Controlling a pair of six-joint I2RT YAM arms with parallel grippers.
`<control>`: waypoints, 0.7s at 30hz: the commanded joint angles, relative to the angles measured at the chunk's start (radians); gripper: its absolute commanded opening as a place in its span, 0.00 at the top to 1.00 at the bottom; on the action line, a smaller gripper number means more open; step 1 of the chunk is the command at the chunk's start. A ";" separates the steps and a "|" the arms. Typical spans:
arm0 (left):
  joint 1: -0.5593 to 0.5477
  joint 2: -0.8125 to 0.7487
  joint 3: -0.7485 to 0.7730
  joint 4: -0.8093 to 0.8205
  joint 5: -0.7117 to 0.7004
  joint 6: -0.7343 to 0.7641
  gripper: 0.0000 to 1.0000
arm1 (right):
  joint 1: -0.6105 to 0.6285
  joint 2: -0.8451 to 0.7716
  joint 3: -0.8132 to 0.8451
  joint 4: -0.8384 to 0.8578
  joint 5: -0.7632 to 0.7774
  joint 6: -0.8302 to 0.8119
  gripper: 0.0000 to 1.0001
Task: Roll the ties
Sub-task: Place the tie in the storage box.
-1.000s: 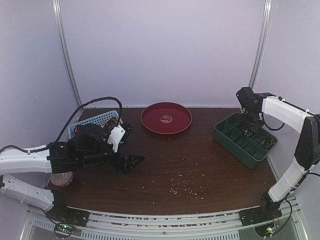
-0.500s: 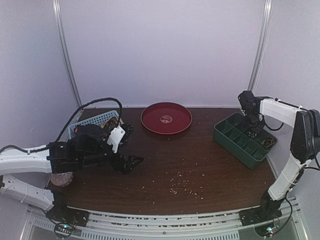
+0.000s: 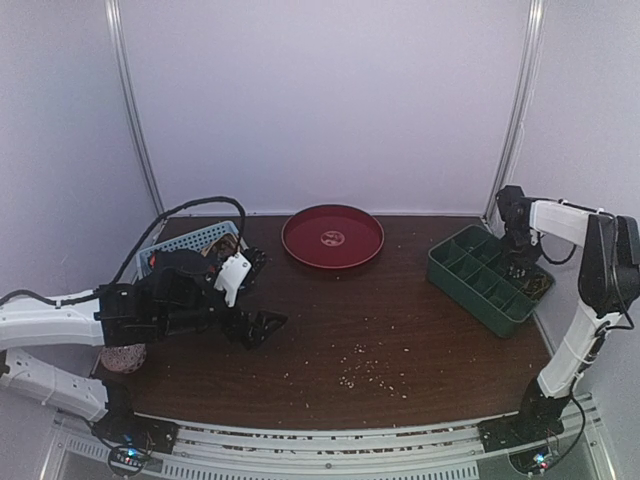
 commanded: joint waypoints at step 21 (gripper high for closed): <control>0.002 0.029 0.043 -0.022 -0.056 0.001 0.02 | -0.075 0.159 -0.053 0.157 -0.164 -0.138 0.81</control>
